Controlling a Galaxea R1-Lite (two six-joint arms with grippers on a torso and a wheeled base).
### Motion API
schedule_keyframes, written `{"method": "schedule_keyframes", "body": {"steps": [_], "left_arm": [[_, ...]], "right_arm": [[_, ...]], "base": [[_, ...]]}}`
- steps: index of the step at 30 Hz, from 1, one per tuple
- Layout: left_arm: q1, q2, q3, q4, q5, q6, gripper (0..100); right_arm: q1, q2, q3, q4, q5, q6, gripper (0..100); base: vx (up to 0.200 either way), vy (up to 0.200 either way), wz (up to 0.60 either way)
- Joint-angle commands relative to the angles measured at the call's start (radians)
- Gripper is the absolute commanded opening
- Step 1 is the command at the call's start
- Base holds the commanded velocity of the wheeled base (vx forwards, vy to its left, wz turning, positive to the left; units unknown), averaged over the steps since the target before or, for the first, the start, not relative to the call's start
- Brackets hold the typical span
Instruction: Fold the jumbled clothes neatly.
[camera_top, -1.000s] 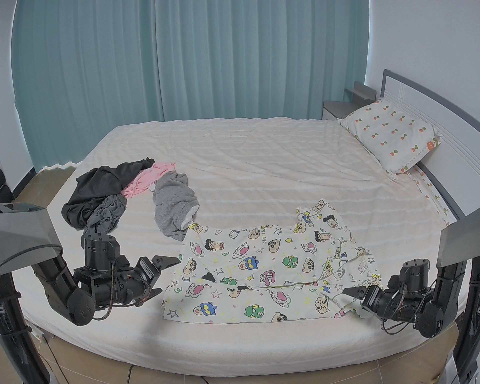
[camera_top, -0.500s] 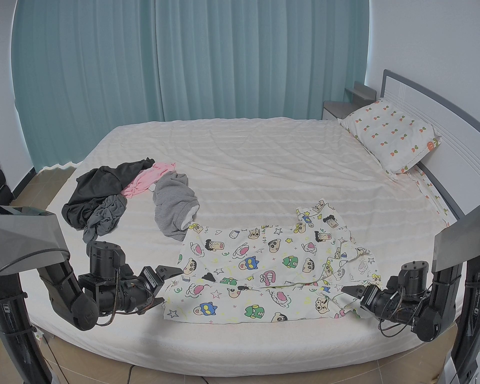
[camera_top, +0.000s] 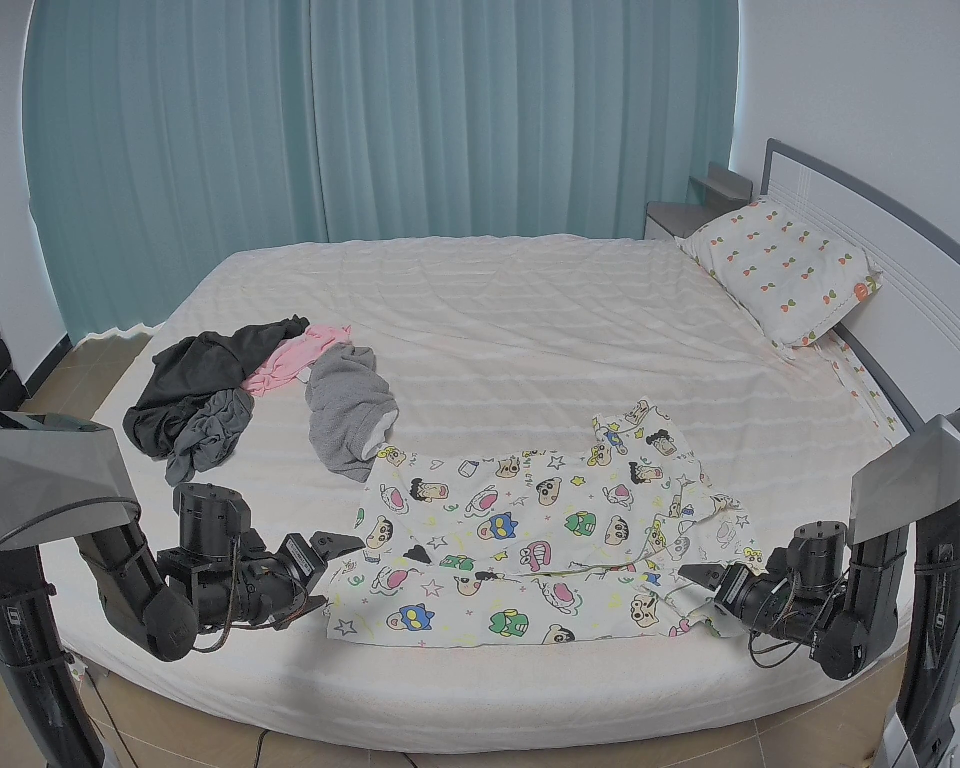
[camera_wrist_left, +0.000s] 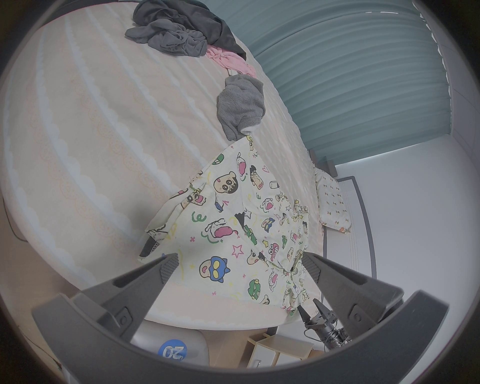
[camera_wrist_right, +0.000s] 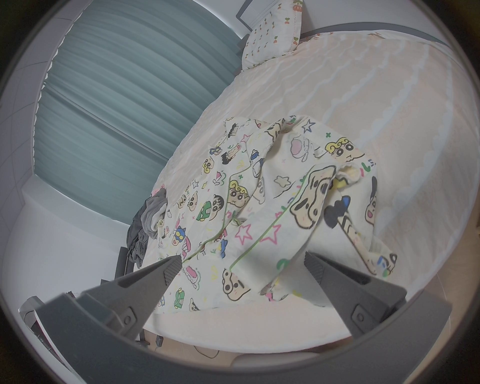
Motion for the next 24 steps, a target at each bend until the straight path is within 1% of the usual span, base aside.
{"method": "schedule_keyframes", "body": {"steps": [1,11,15,16,24], "left_arm": [[-0.006,0.009,-0.001,-0.001,0.004,0.001,100],[-0.008,0.009,-0.001,-0.003,0.004,0.001,100],[-0.008,0.009,-0.001,-0.001,0.006,0.001,100],[-0.008,0.009,-0.001,-0.003,0.004,0.001,100],[-0.008,0.009,-0.001,-0.001,0.004,0.001,100]], "right_arm": [[-0.018,0.026,-0.02,-0.006,0.001,-0.002,100],[-0.061,0.067,-0.079,-0.006,-0.001,-0.002,100],[-0.064,0.067,-0.078,-0.006,0.001,0.002,100],[-0.064,0.064,-0.075,-0.006,0.001,0.002,0],[-0.059,0.05,-0.061,-0.008,-0.001,0.008,0]], "base": [[0.0,0.0,0.0],[0.0,0.0,0.0],[0.0,0.0,0.0],[0.0,0.0,0.0],[0.0,0.0,0.0]]}}
